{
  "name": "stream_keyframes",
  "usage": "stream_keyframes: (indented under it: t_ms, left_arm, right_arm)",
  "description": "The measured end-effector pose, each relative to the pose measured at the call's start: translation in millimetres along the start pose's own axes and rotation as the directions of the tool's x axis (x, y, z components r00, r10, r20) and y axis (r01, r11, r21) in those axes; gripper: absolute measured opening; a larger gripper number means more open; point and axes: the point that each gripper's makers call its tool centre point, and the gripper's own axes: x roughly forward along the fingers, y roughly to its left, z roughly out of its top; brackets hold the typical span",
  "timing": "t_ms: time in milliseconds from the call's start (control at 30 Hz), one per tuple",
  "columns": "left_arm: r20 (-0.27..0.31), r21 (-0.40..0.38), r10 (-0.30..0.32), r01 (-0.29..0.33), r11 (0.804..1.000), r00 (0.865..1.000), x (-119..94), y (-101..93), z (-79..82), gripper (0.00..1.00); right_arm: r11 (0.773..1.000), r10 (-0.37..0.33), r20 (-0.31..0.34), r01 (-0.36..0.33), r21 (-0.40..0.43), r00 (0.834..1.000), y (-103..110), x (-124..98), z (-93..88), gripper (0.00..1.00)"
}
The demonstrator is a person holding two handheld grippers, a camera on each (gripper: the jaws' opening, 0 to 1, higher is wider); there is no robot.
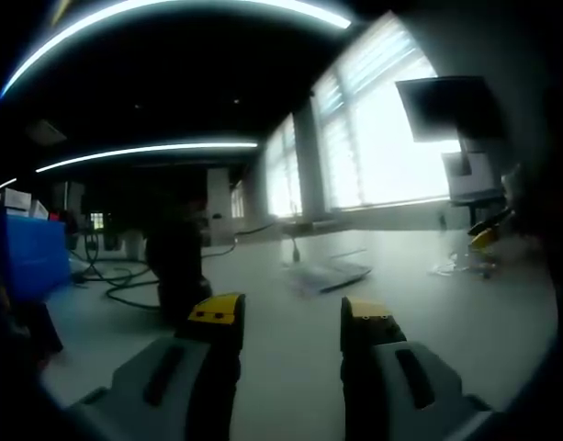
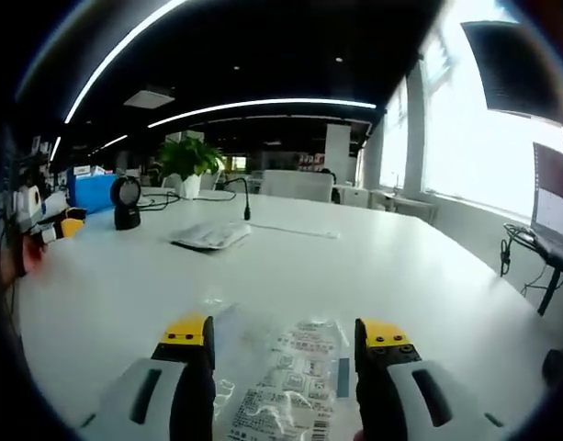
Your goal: Clip sheet goods on table flip sheet goods clip sheet goods scan sheet goods put sheet goods back to table
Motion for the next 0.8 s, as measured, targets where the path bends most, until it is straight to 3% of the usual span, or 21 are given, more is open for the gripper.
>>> stream_keyframes:
  t_ms: [500, 800]
  left_arm:
    - [0.0, -0.001, -0.001, 0.001, 1.0, 1.0, 0.0, 0.0, -0.4, 0.34]
    - [0.0, -0.002, 0.0, 0.0, 1.0, 1.0, -0.1, -0.2, 0.1, 0.34]
  right_arm:
    - [0.999, 0.032, -0.053, -0.034, -0.04, 0.998, -16.7, 12.1, -7.1, 0.52]
    - [0.996, 0.083, -0.09, -0.085, -0.017, 0.992, -27.4, 22.1, -10.5, 0.48]
